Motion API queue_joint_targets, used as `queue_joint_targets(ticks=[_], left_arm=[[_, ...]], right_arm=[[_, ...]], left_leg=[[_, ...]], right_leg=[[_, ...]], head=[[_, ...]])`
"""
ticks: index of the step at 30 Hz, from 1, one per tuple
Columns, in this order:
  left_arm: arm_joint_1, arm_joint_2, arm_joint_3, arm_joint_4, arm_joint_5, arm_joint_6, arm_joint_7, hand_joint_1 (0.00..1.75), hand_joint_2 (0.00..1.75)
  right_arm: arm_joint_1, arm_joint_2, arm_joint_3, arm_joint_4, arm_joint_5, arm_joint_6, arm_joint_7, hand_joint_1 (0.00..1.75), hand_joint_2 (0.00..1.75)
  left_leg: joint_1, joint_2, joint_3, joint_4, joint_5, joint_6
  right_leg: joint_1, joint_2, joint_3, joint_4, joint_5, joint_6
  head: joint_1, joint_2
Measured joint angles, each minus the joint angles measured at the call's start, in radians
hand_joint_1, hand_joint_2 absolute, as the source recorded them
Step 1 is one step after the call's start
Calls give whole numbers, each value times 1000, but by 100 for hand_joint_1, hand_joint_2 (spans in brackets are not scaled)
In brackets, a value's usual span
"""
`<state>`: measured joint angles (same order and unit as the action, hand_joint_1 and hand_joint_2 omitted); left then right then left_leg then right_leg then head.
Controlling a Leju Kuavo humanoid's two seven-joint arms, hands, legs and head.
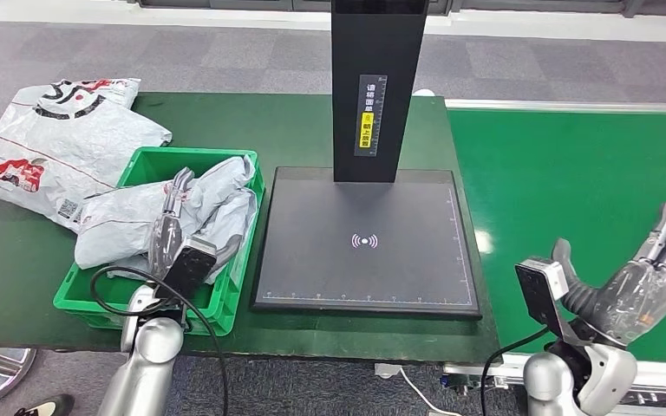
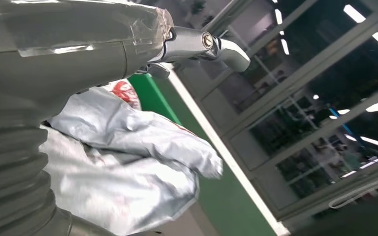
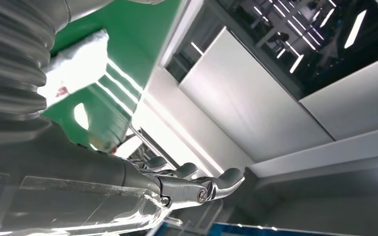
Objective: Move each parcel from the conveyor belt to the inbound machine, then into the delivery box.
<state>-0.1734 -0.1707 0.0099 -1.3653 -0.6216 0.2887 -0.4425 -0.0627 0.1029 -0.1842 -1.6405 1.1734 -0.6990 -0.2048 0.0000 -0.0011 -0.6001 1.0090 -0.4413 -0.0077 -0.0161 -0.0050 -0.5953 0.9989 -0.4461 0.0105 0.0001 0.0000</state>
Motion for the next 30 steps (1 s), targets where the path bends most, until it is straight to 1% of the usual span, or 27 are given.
queue_joint_targets(ticks=[7,17,20,22,24,27,29,30], left_arm=[[30,-3,-36,-51,-4,5,0,0,175],[40,-3,-40,-73,-5,5,0,0,175],[53,-3,-46,-88,-4,5,0,0,175],[62,-4,-55,-98,3,4,1,0,175],[68,-4,-63,-105,12,-1,2,0,175],[73,-5,-76,-107,21,-13,7,0,175],[75,-8,-85,-107,25,-19,13,0,175],[77,-9,-87,-107,26,-20,15,0,175]], right_arm=[[-11,-17,0,7,3,0,-1,0,175],[-13,-24,-1,11,8,0,1,0,175],[-13,-32,-2,13,25,2,21,0,175],[-13,-42,-2,19,49,27,69,0,175],[-14,-56,-2,35,83,79,143,0,175],[-25,-79,-21,79,138,156,284,0,175],[-41,-94,-55,119,157,199,384,0,175],[-50,-104,-76,142,157,215,414,0,175]], left_leg=[[0,0,0,0,0,0],[0,0,0,0,0,0],[0,0,0,0,0,0],[0,0,0,0,0,0],[0,0,0,0,0,0],[0,0,0,0,0,0],[0,-1,0,0,0,0],[0,-1,0,0,0,1]], right_leg=[[0,0,0,0,0,0],[0,0,0,0,0,0],[0,0,0,0,0,0],[0,0,0,0,0,0],[0,0,0,0,0,0],[0,0,0,0,0,0],[0,-1,0,0,0,1],[0,-2,0,0,0,1]], head=[[0,0],[0,0],[0,0],[0,0],[0,0],[0,0],[0,0],[0,0]])
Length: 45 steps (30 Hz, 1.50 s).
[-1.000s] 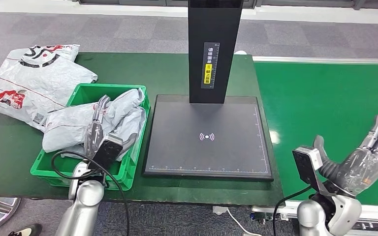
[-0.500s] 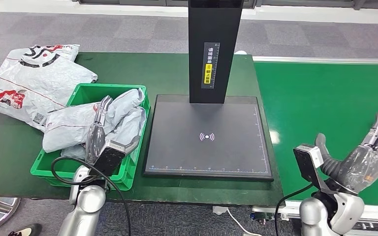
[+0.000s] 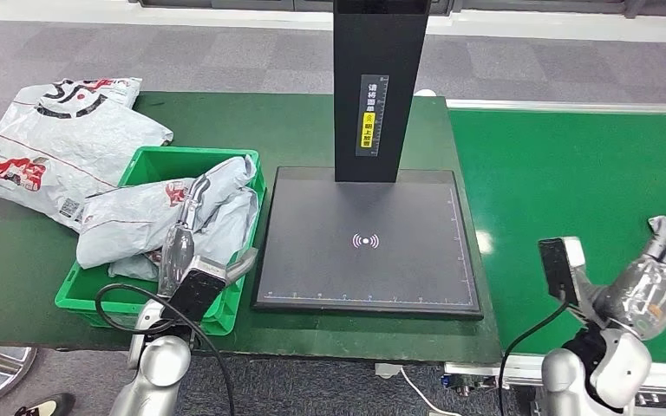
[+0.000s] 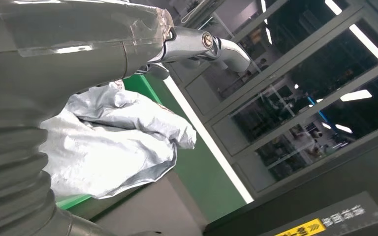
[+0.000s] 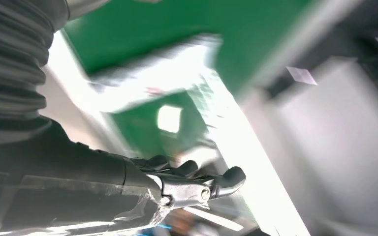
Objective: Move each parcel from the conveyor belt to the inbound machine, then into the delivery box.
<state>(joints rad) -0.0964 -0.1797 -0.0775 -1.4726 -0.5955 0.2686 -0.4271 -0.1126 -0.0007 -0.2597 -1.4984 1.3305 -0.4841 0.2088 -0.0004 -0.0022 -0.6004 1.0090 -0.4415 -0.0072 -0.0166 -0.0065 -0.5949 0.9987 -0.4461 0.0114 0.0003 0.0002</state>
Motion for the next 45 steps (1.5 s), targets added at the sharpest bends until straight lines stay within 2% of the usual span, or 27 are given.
queue_joint_targets(ticks=[6,15,18,27,41,45], left_arm=[[12,-1,-3,0,18,-10,6,0,175],[36,-1,-3,-14,35,-18,5,0,175],[42,-1,-3,-16,37,-21,5,0,175],[56,15,-3,-27,60,-29,-2,0,175],[60,22,-3,-37,65,-35,-2,0,175],[59,24,-3,-37,69,-44,-2,0,175]], right_arm=[[-61,-63,-97,150,-3,21,-4,0,175],[-105,-94,-139,265,37,43,-3,0,175],[-135,-116,-140,321,71,53,-5,0,175],[-237,-199,-119,547,136,74,-99,0,175],[-257,-229,-90,626,141,80,-139,0,175],[-265,-243,-62,658,139,99,-177,0,175]], left_leg=[[-1,1,0,0,0,0],[0,1,0,0,0,0],[0,1,0,0,0,0],[-1,0,0,0,0,1],[-1,-1,-1,0,0,1],[-1,0,-1,0,0,1]], right_leg=[[0,1,0,0,1,1],[0,1,-1,0,0,1],[0,1,0,0,0,1],[-1,0,0,0,1,2],[0,0,0,0,1,2],[-1,0,0,0,1,2]], head=[[0,0],[0,0],[0,0],[0,0],[0,0],[0,0]])
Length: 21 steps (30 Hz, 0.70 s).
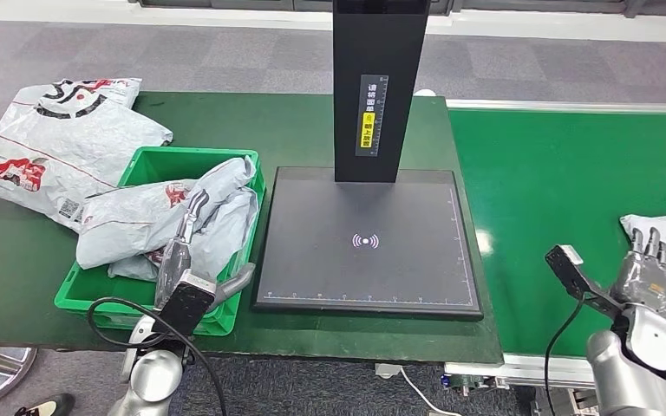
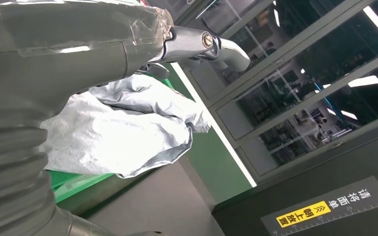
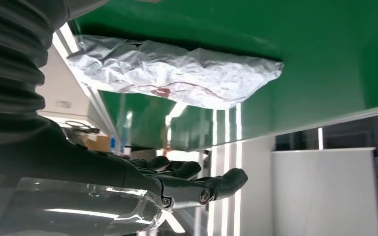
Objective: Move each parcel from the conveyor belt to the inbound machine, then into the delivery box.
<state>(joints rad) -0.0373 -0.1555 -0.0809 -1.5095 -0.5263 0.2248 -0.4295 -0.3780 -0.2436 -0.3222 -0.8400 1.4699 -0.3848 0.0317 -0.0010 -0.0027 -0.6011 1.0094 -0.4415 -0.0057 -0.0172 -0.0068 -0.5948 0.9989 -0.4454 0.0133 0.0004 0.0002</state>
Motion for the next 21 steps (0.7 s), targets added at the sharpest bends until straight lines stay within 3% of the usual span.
queue_joint_targets(ticks=[4,21], left_arm=[[-1,1,0,0,1,-5,0,0,175],[-4,7,0,0,6,-7,-1,0,175]], right_arm=[[-7,-10,24,18,-23,22,-37,0,175],[-5,-23,42,26,-51,41,-52,0,175]], left_leg=[[0,0,0,0,0,0],[0,0,0,0,0,0]], right_leg=[[0,0,0,0,0,0],[0,0,0,0,0,0]], head=[[0,0],[0,0]])
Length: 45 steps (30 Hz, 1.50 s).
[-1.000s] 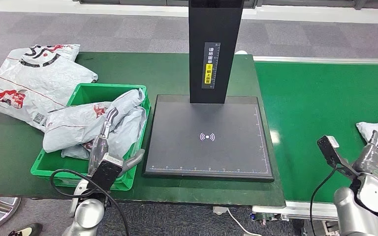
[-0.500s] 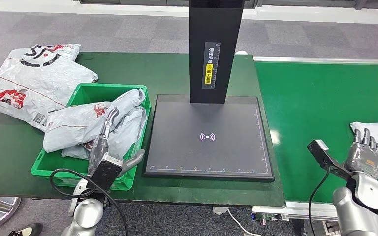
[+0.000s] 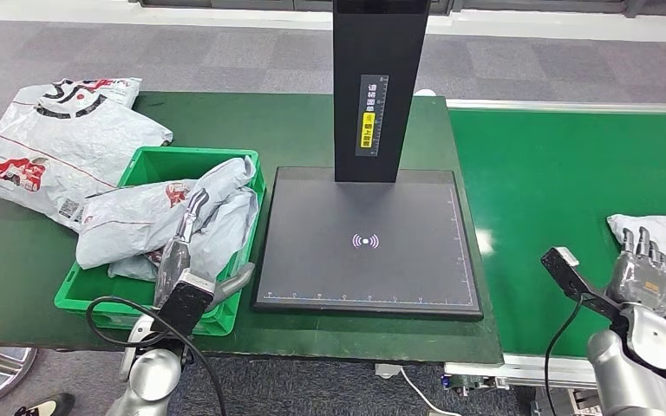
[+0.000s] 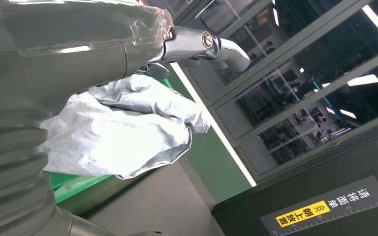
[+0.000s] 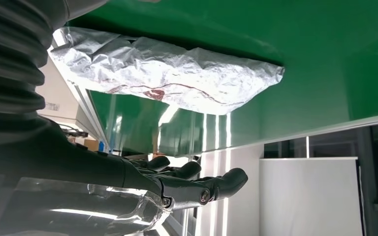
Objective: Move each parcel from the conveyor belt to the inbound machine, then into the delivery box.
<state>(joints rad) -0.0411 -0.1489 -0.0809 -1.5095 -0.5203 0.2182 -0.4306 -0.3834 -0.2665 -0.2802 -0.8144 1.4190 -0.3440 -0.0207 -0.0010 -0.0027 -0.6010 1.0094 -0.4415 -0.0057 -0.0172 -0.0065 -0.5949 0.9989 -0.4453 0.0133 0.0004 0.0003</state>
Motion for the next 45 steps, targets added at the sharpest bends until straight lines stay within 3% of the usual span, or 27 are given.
queue_joint_targets(ticks=[19,31,45], left_arm=[[-1,2,0,1,6,0,-4,0,175],[0,0,0,1,-4,0,-2,0,175],[1,-5,0,1,-6,1,1,0,175]], right_arm=[[13,-6,0,36,-42,-12,39,0,175],[24,-6,-10,49,-34,-21,123,0,175],[37,0,-94,55,-53,-25,239,0,175]], left_leg=[[0,0,0,0,0,0],[0,0,0,0,0,0],[0,0,0,0,0,0]], right_leg=[[0,0,0,0,0,0],[0,0,0,0,0,0],[0,0,-1,0,0,0]], head=[[0,0],[0,0],[0,0]])
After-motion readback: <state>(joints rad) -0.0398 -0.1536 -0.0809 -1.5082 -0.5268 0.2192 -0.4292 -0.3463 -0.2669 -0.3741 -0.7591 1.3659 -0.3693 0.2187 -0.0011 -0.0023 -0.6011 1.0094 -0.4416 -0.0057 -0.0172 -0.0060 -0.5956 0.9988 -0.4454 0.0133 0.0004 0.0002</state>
